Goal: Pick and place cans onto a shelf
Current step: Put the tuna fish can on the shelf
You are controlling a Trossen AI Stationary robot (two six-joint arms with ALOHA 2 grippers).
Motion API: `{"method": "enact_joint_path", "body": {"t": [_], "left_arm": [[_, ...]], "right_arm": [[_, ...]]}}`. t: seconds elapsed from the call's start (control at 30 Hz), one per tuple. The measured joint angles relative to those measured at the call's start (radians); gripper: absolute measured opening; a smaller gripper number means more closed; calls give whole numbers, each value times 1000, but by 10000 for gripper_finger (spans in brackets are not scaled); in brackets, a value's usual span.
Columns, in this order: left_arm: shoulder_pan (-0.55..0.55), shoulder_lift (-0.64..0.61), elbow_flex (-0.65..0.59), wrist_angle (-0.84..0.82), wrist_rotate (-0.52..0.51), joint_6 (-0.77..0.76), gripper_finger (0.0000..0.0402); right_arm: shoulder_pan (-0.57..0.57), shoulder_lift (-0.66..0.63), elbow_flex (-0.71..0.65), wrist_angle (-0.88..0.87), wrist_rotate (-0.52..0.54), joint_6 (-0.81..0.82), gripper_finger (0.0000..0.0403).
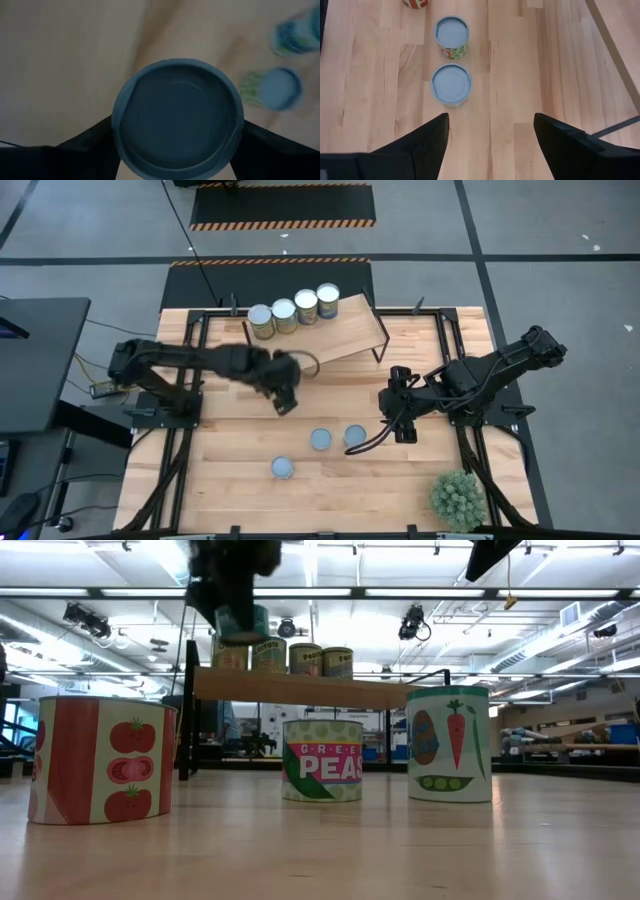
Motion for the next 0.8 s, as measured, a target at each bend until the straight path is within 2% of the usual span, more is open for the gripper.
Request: {"method": "enact_joint_path", "body": {"t": [0.2,0.43,0.57,0.8], "left_arm": [[157,83,100,-120,19,99,289],[257,139,126,-159,9,241,290],[293,150,127,-167,11,240,290],[332,148,127,-231,66,107,290]], "right_arm": [[-3,0,0,0,0,-1,297],[-4,0,0,0,1,0,297],[-5,0,0,0,3,3,297],[-5,0,0,0,5,3,297]]}}
